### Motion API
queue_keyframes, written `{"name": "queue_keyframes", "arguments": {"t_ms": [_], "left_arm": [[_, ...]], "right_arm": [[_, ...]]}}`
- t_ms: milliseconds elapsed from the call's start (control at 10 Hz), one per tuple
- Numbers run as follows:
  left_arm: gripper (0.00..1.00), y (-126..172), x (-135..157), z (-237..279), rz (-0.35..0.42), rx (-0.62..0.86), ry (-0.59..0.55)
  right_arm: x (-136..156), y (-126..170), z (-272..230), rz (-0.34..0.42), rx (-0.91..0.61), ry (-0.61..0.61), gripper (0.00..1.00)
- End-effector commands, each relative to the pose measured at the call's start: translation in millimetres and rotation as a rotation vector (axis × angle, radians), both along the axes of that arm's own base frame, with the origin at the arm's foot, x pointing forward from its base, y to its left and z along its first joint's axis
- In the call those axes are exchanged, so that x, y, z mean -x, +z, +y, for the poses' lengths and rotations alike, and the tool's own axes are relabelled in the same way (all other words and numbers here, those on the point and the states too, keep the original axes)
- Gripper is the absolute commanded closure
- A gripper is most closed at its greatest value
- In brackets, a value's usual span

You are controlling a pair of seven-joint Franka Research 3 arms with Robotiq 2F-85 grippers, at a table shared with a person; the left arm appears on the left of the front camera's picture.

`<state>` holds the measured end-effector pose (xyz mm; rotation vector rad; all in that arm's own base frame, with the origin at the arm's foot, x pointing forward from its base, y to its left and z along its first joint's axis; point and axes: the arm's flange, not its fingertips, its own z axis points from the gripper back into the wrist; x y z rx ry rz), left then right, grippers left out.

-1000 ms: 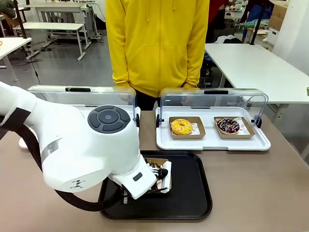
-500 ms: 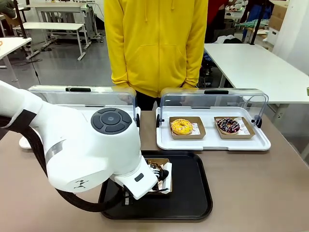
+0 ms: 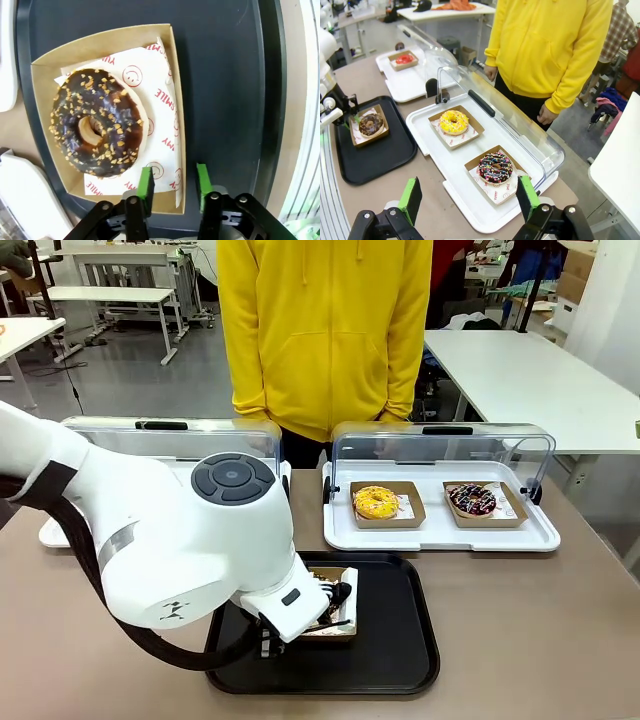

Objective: Move the second donut from the left to the tray.
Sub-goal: Pick up the Paper togo box containing the Donut indicated by the person and place it on the Handle tray.

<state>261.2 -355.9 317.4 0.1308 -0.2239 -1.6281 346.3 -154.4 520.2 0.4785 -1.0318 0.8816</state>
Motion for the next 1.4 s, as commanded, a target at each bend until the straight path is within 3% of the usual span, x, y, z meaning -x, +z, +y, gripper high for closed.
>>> {"name": "queue_keyframes", "arguments": {"t_ms": [0,400,1300], "left_arm": [[0.0,28,-1,14,0.016,0.01,0.011],[0.0,57,1,25,0.027,0.043,-0.006],[0.0,53,-1,17,0.005,0.026,0.009]], "right_arm": [[-3,1,-1,-0.036,-0.011,0.01,0.0],[-3,1,-1,-0.036,-0.011,0.01,0.0],[-3,1,-1,-0.036,-0.011,0.01,0.0]]}}
